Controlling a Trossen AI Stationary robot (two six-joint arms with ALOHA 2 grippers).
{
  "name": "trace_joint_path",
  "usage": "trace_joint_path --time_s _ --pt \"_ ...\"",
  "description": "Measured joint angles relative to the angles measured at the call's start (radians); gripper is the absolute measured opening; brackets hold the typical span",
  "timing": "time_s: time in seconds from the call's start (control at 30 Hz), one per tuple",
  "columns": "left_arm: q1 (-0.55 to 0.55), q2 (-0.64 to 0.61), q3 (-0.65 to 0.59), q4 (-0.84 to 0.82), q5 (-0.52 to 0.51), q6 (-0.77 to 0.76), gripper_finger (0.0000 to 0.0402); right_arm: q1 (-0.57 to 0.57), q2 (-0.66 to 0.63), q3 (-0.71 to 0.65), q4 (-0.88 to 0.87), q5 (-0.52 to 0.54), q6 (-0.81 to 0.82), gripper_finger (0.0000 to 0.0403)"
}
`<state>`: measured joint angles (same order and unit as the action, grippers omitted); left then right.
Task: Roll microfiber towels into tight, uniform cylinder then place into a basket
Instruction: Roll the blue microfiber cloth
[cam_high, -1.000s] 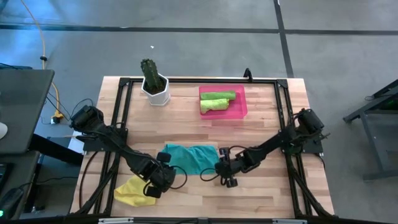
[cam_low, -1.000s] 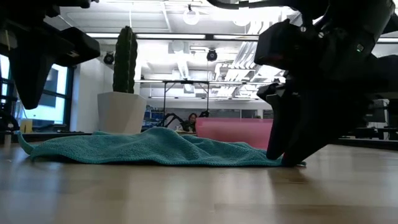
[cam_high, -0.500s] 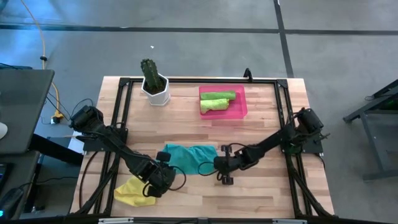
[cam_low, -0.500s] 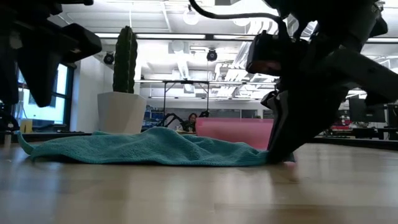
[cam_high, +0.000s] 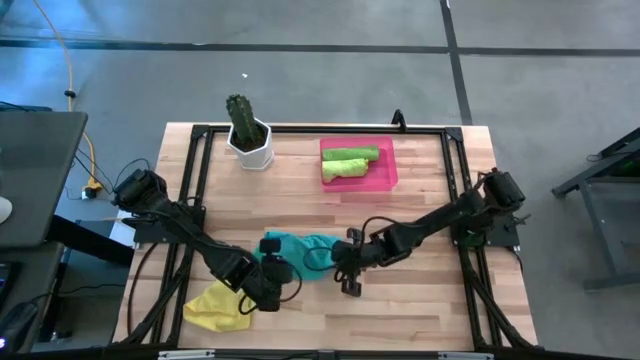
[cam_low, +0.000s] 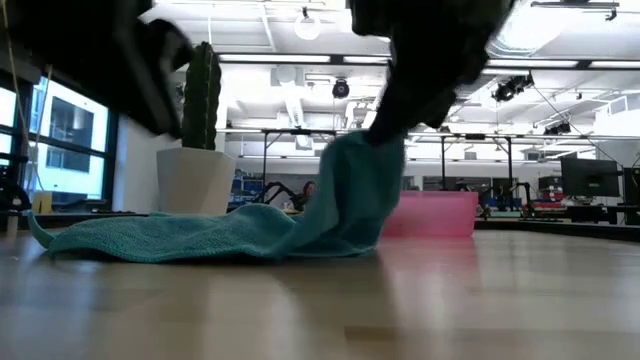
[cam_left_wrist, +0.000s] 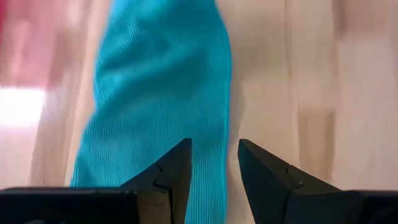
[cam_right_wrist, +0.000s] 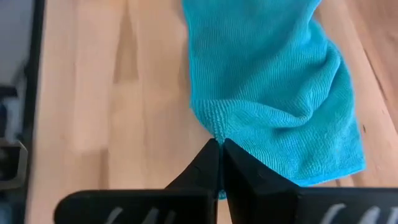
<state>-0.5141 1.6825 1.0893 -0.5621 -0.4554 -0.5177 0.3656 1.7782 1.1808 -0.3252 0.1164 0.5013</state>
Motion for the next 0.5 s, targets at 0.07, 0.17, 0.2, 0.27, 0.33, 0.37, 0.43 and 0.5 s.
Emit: trace_joint_path --time_s 0.07,0.17,0.2,0.27,0.33,0.37,0.43,0.5 --pt "0.004 0.0 0.0 0.073 -0.042 0.002 0.012 -0.01 0.0 0.028 -0.009 -0.002 0.027 0.0002" --pt "0.005 0.0 0.0 0.169 -0.104 0.034 0.012 -0.022 0.0 0.073 -0.018 -0.001 0.041 0.0002" --pt "0.007 0.0 0.0 0.198 -0.123 0.045 0.012 -0.025 0.0 0.086 -0.024 0.0 0.041 0.0002" --pt "0.012 0.0 0.0 0.243 -0.147 0.056 0.012 -0.032 0.0 0.113 -0.03 0.001 0.037 0.0002" --pt "0.02 0.0 0.0 0.275 -0.166 0.057 0.012 -0.034 0.0 0.144 -0.04 0.001 0.03 0.0002" --pt "0.024 0.0 0.0 0.285 -0.18 0.058 0.012 -0.036 0.0 0.156 -0.041 0.001 0.019 0.0002" --pt "0.033 0.0 0.0 0.302 -0.217 0.057 0.012 -0.037 0.0 0.174 -0.045 0.001 0.011 0.0002" --pt "0.042 0.0 0.0 0.307 -0.244 0.047 0.012 -0.038 0.0 0.19 -0.047 0.001 -0.008 0.0002"
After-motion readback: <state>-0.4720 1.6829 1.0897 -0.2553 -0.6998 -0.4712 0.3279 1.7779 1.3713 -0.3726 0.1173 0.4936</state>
